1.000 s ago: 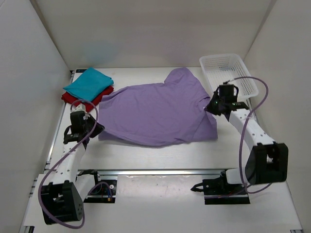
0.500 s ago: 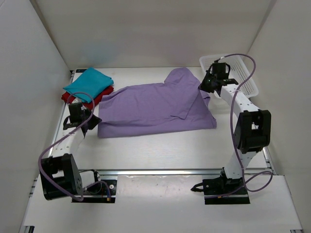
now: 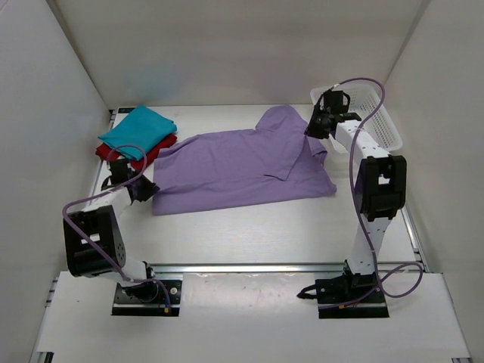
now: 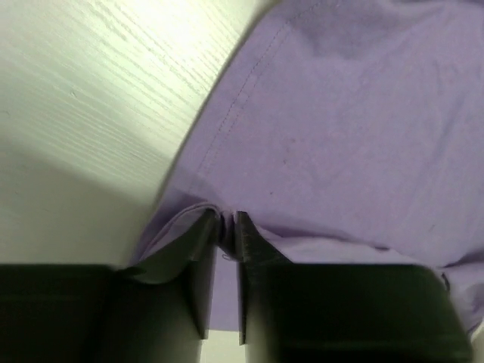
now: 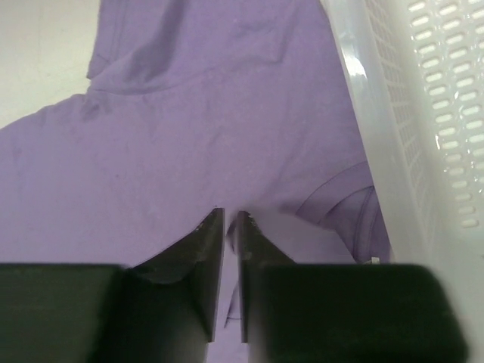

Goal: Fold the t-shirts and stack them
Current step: Fold the flattened tshirt in 1/3 of the way

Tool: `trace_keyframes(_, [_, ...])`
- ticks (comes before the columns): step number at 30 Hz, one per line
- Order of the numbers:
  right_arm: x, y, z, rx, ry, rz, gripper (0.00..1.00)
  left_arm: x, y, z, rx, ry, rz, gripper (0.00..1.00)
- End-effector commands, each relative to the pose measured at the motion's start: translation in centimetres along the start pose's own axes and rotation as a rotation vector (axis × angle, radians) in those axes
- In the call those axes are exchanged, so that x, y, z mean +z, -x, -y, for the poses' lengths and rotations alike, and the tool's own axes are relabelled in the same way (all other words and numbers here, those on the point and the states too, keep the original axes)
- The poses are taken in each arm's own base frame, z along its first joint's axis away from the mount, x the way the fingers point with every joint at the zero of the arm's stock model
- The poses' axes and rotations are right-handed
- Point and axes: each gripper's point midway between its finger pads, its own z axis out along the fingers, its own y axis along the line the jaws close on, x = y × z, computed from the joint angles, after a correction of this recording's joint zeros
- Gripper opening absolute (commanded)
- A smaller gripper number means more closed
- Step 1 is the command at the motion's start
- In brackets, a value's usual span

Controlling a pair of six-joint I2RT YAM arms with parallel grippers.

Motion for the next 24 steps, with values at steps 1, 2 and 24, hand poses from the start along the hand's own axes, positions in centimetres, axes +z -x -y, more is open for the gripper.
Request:
trace_keyframes(1, [-2.0, 3.1, -1.6, -0.036, 0.022, 0.084, 0.21, -1.8, 3.7, 2.4, 0.016, -0.062, 0.104, 0.37])
trace_keyframes(2, [-2.5, 3.5, -1.6, -0.04, 0.019, 0.1, 0.24, -2.5, 4.0, 2.9, 0.036, -0.069, 0.123, 0.43])
trace_keyframes(24, [-11.7, -14.4, 10.6, 0.192, -0.07, 0.156, 0.43, -4.2, -6.7, -3.8, 0.041, -0.009, 0.059, 0.49])
